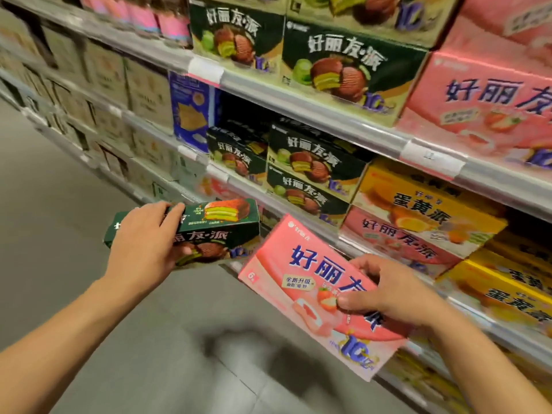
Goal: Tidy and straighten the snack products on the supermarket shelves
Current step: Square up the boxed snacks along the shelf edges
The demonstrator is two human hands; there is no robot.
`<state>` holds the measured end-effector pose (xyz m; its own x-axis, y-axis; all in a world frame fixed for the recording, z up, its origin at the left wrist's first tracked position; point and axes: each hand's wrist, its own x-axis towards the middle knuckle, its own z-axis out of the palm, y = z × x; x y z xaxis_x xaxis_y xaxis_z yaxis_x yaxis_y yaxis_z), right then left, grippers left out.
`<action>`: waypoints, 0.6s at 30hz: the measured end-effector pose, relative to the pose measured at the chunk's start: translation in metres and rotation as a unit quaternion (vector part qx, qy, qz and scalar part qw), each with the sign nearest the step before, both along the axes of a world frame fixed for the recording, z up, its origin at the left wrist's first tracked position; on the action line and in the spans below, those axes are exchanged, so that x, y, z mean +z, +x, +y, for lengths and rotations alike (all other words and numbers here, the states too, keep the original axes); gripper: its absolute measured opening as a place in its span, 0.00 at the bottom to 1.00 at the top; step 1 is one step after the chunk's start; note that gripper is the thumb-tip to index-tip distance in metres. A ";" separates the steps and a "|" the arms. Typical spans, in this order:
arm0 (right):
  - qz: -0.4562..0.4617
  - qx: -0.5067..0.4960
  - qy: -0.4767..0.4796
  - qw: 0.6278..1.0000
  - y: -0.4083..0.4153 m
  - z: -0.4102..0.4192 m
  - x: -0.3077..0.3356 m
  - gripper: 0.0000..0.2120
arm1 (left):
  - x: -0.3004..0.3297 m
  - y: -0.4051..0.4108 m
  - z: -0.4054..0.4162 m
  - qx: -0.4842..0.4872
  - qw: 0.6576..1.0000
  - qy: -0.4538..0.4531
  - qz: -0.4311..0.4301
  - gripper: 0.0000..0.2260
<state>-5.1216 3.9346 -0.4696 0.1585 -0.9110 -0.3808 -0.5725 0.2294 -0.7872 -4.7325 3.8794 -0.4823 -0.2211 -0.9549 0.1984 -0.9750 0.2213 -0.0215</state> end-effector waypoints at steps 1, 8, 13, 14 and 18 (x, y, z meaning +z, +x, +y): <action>-0.009 -0.008 0.006 1.000 0.010 -0.006 -0.003 0.39 | 0.002 0.012 -0.012 -0.002 1.000 -0.003 -0.005 0.37; -0.035 -0.035 0.035 0.998 0.045 -0.059 -0.002 0.38 | 0.009 0.048 -0.119 -0.061 0.996 -0.054 -0.048 0.37; -0.005 -0.030 -0.004 1.000 0.059 -0.118 -0.001 0.33 | 0.009 0.050 -0.197 -0.063 0.992 -0.102 -0.031 0.36; 0.001 -0.030 -0.004 1.000 0.062 -0.132 -0.002 0.32 | 0.009 0.051 -0.211 -0.059 0.992 -0.104 -0.030 0.36; -0.023 -0.028 0.005 0.999 0.075 -0.174 -0.008 0.31 | 0.007 0.058 -0.258 -0.056 0.993 -0.100 -0.016 0.37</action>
